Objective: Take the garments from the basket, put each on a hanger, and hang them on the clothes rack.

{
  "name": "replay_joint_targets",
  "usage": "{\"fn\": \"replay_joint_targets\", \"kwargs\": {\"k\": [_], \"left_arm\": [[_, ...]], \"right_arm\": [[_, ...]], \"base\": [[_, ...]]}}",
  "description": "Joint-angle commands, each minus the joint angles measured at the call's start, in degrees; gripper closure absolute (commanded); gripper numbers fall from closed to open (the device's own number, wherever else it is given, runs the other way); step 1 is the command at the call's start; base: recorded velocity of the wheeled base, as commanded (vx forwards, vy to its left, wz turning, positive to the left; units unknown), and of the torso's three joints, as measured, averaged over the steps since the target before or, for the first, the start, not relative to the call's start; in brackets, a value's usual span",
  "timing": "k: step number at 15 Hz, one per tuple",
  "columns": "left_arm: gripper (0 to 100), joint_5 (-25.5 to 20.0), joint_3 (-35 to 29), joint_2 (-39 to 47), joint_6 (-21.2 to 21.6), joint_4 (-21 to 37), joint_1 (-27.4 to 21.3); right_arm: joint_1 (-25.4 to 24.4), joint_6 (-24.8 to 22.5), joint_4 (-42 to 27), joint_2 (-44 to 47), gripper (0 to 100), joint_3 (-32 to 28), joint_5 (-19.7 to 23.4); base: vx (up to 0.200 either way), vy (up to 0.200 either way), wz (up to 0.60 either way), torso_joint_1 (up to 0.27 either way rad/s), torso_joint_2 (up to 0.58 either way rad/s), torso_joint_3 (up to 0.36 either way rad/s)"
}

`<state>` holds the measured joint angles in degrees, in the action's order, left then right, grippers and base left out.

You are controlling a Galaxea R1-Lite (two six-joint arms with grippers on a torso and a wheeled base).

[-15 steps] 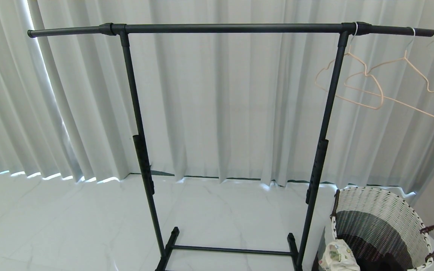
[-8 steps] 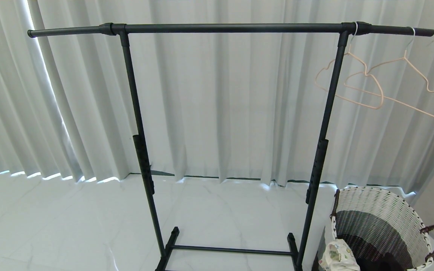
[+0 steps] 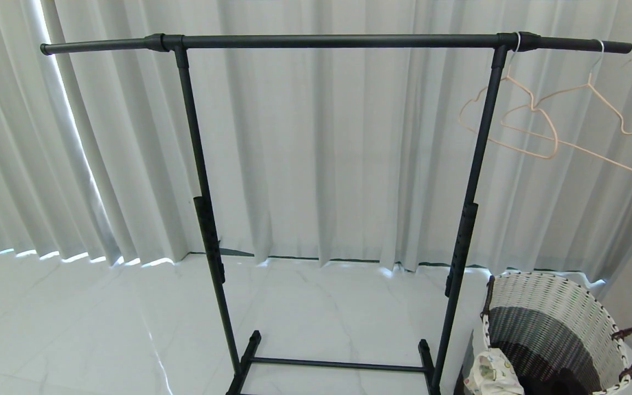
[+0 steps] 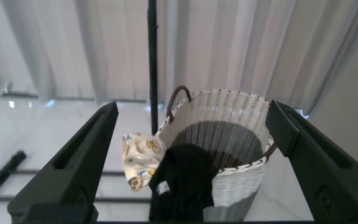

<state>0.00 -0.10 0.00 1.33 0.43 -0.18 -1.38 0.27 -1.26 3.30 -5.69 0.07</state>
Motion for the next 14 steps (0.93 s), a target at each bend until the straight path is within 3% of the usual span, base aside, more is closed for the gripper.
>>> {"fn": "replay_joint_targets", "kwargs": {"k": [1,2,3,4,5,6,7,9,14], "left_arm": [[0,0.0,0.0,0.0,0.0,0.0,0.0],[0,0.0,0.0,0.0,0.0,0.0,0.0],[0,0.0,0.0,0.0,0.0,0.0,0.0],[0,0.0,0.0,0.0,0.0,0.0,0.0],[0,0.0,0.0,0.0,0.0,0.0,0.0],[0,0.0,0.0,0.0,0.0,0.0,0.0],[0,0.0,0.0,0.0,0.0,0.0,0.0],[0,0.0,0.0,0.0,0.0,0.0,0.0],[0,0.0,0.0,0.0,0.0,0.0,0.0]], "right_arm": [[-2.6,-9.6,-4.0,18.9,0,-5.5,0.8],[-2.6,-12.1,-4.8,22.1,0,-6.3,0.8],[-2.6,-16.4,-6.2,33.7,0,-8.5,0.6],[-2.4,-17.5,-6.2,40.8,0,-9.2,-0.7],[-1.4,-20.2,-6.5,47.8,0,-10.6,-6.3],[-0.7,-26.1,-6.3,54.6,0,-11.4,-14.0],[0.0,-31.5,-5.8,60.5,0,-12.6,-18.5],[0.1,-34.4,-3.4,71.2,0,-12.9,-16.5],[0.1,-34.4,14.6,91.6,0,-13.2,-11.8]], "base": [[0.000,0.000,0.00,0.000,0.00,0.000],[0.000,0.000,0.00,0.000,0.00,0.000],[0.000,0.000,0.00,0.000,0.00,0.000],[0.000,0.000,0.00,0.000,0.00,0.000],[0.000,0.000,0.00,0.000,0.00,0.000],[0.000,0.000,0.00,0.000,0.00,0.000],[0.000,0.000,0.00,0.000,0.00,0.000],[0.000,0.000,0.00,0.000,0.00,0.000],[0.000,0.000,0.00,0.000,0.00,0.000]]}}
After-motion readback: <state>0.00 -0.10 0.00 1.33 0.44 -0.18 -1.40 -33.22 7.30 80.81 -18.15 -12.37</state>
